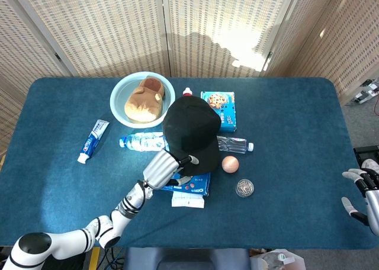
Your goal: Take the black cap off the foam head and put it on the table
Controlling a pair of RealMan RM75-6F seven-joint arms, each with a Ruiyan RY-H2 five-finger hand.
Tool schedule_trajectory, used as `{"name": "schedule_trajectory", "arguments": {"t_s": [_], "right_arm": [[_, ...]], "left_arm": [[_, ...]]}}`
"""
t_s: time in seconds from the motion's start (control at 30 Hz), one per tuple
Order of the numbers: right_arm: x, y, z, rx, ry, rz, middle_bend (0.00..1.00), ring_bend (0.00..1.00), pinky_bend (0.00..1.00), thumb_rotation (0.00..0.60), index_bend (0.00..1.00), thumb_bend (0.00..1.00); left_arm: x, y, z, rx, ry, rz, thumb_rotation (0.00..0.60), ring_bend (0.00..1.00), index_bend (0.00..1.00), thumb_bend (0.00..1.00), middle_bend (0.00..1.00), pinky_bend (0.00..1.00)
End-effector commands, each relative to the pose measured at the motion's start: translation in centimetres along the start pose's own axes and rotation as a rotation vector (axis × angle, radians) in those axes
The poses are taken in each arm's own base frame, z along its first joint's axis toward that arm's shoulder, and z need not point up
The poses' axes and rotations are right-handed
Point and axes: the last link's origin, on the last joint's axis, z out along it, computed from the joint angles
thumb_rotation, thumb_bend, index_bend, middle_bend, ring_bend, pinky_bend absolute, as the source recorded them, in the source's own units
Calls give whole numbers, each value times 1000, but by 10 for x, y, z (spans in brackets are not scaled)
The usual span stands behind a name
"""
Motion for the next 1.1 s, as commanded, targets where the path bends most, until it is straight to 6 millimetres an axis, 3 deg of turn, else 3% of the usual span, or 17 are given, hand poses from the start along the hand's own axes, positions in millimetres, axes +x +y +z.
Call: {"name": "schedule_trajectory", "arguments": {"t_s": [0.03,0.4,0.73,1.1], "right_arm": [[0,0,0,0,0,0,294,192,298,600,327,275],[0,1,-2,-4,-1,2,294,192,298,600,327,275],[0,1,-2,2,-1,5,294,192,298,600,327,275],[1,1,-2,1,3,4,294,192,298,600,327,275]], "left_arm": [[-2,3,3,13,6,-1,600,1000,419,163,1000,1000],[-1,2,6,47,39,5,600,1000,443,170,1000,1000],[8,-3,4,51,77,9,600,1000,513,357,1000,1000],[18,-9,6,57,107,14,600,1000,626,429,1000,1000]]}}
